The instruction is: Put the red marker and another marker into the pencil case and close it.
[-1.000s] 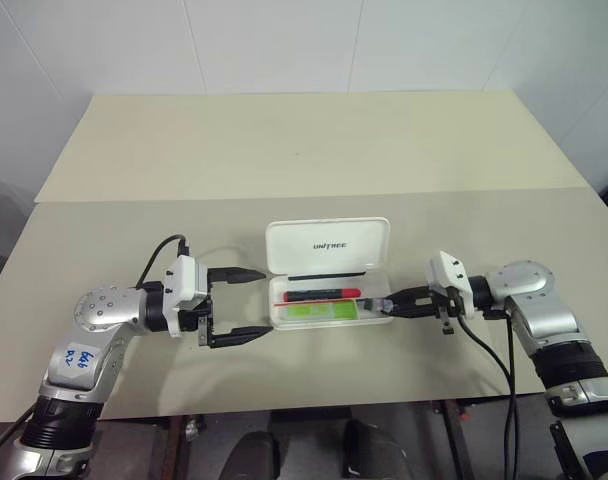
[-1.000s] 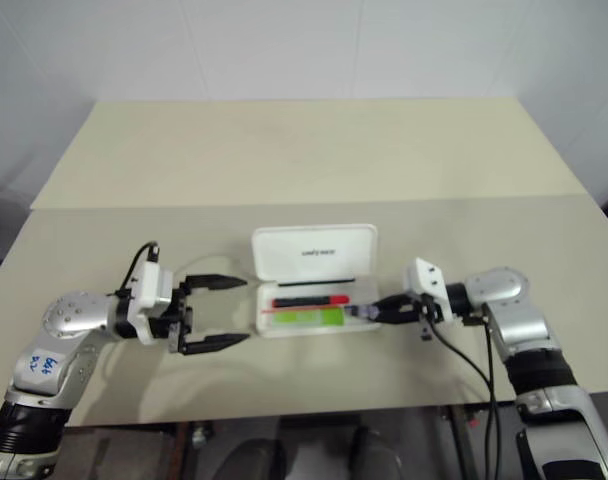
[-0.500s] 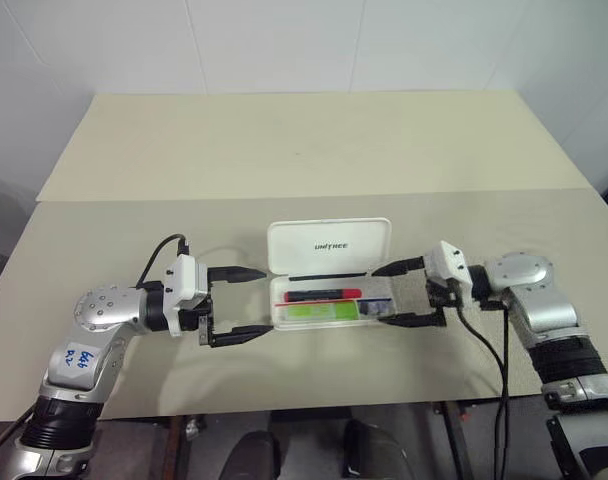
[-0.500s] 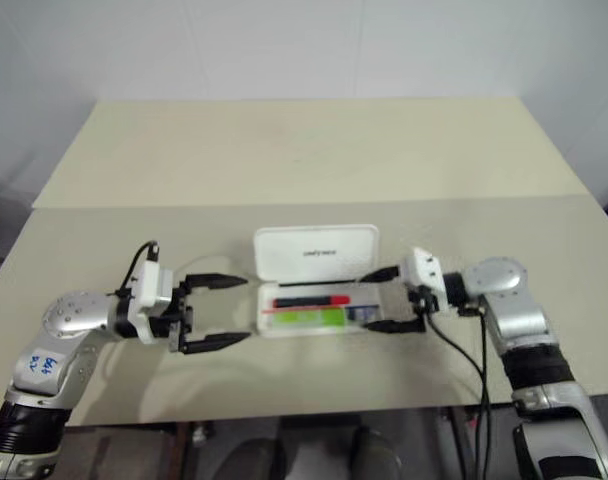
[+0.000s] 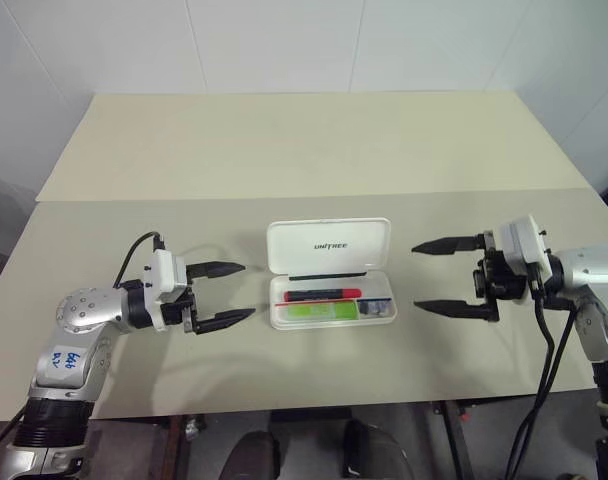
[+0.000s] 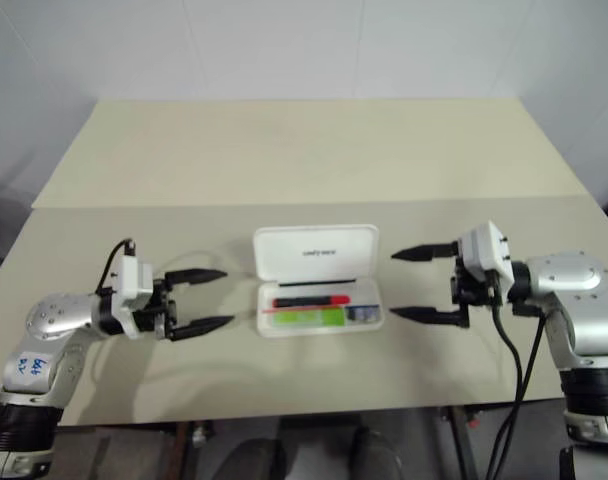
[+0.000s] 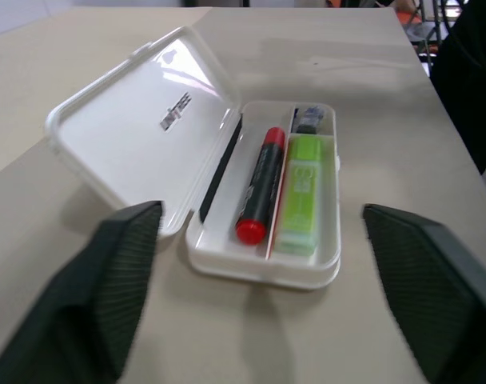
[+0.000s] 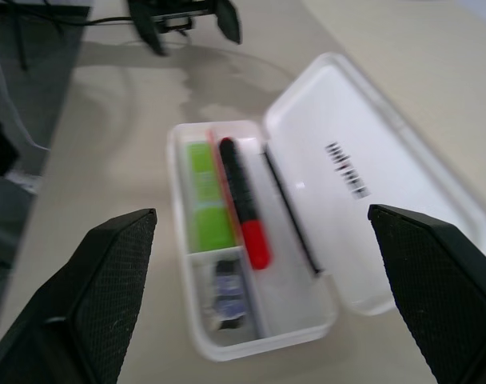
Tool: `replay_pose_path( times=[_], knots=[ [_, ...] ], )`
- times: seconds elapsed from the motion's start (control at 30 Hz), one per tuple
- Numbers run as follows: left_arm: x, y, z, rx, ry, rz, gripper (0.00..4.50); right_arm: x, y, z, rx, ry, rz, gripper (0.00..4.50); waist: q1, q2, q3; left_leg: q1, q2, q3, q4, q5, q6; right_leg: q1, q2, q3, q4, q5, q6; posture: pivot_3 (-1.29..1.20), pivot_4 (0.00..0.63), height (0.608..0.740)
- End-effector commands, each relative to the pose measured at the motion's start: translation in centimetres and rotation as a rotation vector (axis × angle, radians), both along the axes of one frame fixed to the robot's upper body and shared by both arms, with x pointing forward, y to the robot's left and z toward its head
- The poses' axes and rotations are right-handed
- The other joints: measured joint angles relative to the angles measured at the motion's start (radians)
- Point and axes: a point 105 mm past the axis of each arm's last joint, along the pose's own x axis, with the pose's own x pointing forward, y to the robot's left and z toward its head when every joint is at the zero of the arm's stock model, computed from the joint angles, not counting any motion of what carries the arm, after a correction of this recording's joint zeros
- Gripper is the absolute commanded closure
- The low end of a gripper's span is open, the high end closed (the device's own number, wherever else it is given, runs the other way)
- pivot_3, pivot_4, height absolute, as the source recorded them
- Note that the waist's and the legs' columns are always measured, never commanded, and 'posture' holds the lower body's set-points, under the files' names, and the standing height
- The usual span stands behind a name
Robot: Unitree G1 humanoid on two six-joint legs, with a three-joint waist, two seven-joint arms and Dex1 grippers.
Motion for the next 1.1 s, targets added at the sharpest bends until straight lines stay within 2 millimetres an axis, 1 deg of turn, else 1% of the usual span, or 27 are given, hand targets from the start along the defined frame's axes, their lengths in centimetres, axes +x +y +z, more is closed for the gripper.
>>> replay_pose_path(
  times=[0.03, 0.1, 0.17, 0.23, 0.27, 0.3, 0.37, 0.47, 0.6, 0.7, 0.77, 0.93, 1.1],
  knots=[
    [0.7, 1.1, 0.6, 0.029, -0.060, 0.053, 1.98, -0.2, -0.6, 0.8, -0.026, -0.037, 0.019, 0.00, 0.000, 0.000, 0.000, 0.000, 0.000, 0.000, 0.000, 0.000, 0.000, 0.000, 0.000, 0.000, 0.000, 0.000, 0.000, 0.00, 0.150, 0.740],
    [1.4, 1.3, 0.7, 0.031, -0.072, 0.096, 2.61, 0.0, -0.8, 0.6, -0.030, -0.037, 0.011, 0.00, 0.001, 0.000, 0.000, 0.000, 0.000, 0.000, 0.000, 0.000, 0.000, 0.000, 0.000, 0.000, 0.000, 0.000, 0.000, 0.00, 0.150, 0.740],
    [1.7, 1.5, 0.7, 0.032, -0.076, 0.111, 3.35, 0.1, -0.8, 0.5, -0.030, -0.038, 0.010, 0.00, 0.001, 0.000, 0.000, 0.000, 0.000, 0.000, 0.000, 0.000, 0.000, 0.000, 0.000, 0.000, 0.001, 0.000, 0.000, 0.00, 0.150, 0.740],
    [3.2, 1.4, 0.8, -0.029, -0.078, 0.218, 4.06, 0.6, -1.0, 0.5, -0.031, -0.056, -0.016, 0.00, 0.002, 0.000, 0.000, 0.000, 0.000, 0.000, 0.000, 0.000, 0.000, 0.000, 0.000, 0.000, 0.001, 0.000, 0.000, 0.00, 0.150, 0.740],
    [3.9, 1.3, 0.5, -0.040, -0.080, 0.271, 4.34, 0.8, -1.0, 0.4, -0.029, -0.062, -0.026, 0.00, 0.004, 0.000, 0.000, 0.000, 0.000, 0.000, 0.000, 0.000, 0.000, 0.000, 0.000, 0.000, 0.001, 0.000, 0.000, 0.00, 0.150, 0.740],
    [4.4, 1.1, 0.3, -0.043, -0.082, 0.305, 4.47, 0.9, -1.0, 0.4, -0.027, -0.065, -0.031, 0.00, 0.003, 0.000, 0.000, 0.000, 0.000, -0.001, 0.000, 0.000, 0.000, 0.000, -0.001, 0.000, 0.001, 0.000, 0.000, 0.00, 0.150, 0.740],
    [4.9, 0.7, -0.1, -0.051, -0.080, 0.342, 4.47, 1.0, -0.9, 0.4, -0.026, -0.069, -0.037, 0.00, 0.001, 0.000, 0.000, 0.000, 0.000, 0.000, 0.001, 0.000, 0.000, 0.000, 0.000, 0.000, 0.001, 0.000, 0.000, 0.00, 0.150, 0.740],
    [6.1, -0.5, -0.5, -0.082, -0.063, 0.374, 4.47, 1.3, -0.8, 0.5, -0.024, -0.078, -0.046, 0.00, 0.003, 0.000, 0.000, 0.000, 0.000, -0.001, 0.001, 0.000, 0.000, 0.000, 0.000, -0.001, 0.001, 0.000, 0.000, 0.00, 0.150, 0.740],
    [7.6, -1.6, -0.7, -0.092, -0.055, 0.410, 4.47, 1.4, -0.6, 0.6, -0.023, -0.085, -0.047, 0.00, 0.003, -0.001, 0.000, -0.001, 0.000, 0.000, 0.003, 0.000, 0.000, 0.001, 0.000, -0.001, 0.001, 0.000, 0.000, 0.00, 0.150, 0.740],
    [8.5, -3.0, -0.7, -0.098, -0.043, 0.398, 4.47, 1.5, -0.4, 0.7, -0.022, -0.089, -0.047, 0.00, 0.003, -0.001, 0.000, -0.001, 0.000, 0.000, 0.005, 0.000, 0.000, 0.001, 0.000, -0.001, 0.001, 0.000, 0.001, 0.00, 0.150, 0.740],
    [8.7, -4.1, -0.4, -0.108, -0.038, 0.367, 4.47, 1.5, -0.3, 0.6, -0.022, -0.091, -0.048, 0.00, 0.003, -0.001, 0.000, -0.001, 0.000, 0.000, 0.006, 0.000, 0.000, 0.002, 0.000, -0.001, 0.002, 0.001, 0.001, 0.00, 0.150, 0.740],
    [8.6, -5.8, 0.5, -0.130, -0.042, 0.293, 4.47, 1.3, -0.1, 0.5, -0.019, -0.092, -0.051, 0.00, 0.003, -0.001, 0.000, -0.001, 0.000, 0.000, 0.007, 0.000, 0.000, 0.001, 0.000, -0.001, 0.002, 0.001, 0.001, 0.00, 0.150, 0.740],
    [6.8, -7.3, 1.7, -0.150, -0.073, 0.128, 4.47, 1.2, -0.1, 0.6, -0.012, -0.095, -0.057, 0.00, 0.004, -0.001, 0.000, -0.002, 0.000, 0.000, 0.007, 0.000, 0.000, 0.002, 0.000, -0.001, 0.002, 0.001, 0.001, 0.00, 0.150, 0.740]
  ],
)
